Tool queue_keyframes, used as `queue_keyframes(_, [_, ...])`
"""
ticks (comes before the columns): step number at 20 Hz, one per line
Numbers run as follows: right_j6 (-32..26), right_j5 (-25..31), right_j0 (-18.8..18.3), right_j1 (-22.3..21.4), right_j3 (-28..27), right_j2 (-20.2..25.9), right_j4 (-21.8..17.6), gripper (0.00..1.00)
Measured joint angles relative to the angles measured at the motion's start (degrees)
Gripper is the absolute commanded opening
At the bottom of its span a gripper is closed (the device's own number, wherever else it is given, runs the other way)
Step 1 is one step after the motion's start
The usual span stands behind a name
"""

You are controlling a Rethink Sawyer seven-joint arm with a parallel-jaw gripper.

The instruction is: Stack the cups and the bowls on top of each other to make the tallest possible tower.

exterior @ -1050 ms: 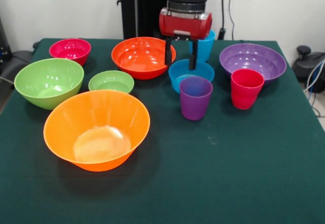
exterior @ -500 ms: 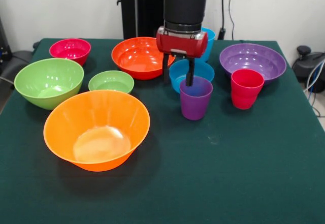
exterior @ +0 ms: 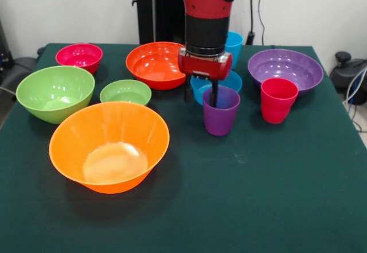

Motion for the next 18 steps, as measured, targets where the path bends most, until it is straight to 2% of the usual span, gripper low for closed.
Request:
queue_keyframes(5, [0.0, -0.8, 0.8, 3.0, -0.2, -0.8, -0.6, 1.00])
queue_keyframes(13, [0.0, -2.2, 1.1, 3.7, -0.3, -1.3, -1.3, 1.00])
queue_keyframes(14, [0.0, -2.2, 1.1, 3.7, -0.3, -1.4, -1.4, 0.00])
queue_keyframes(18, [0.0, -2.8, 1.5, 2.4, -0.5, -0.8, -1.4, 0.00])
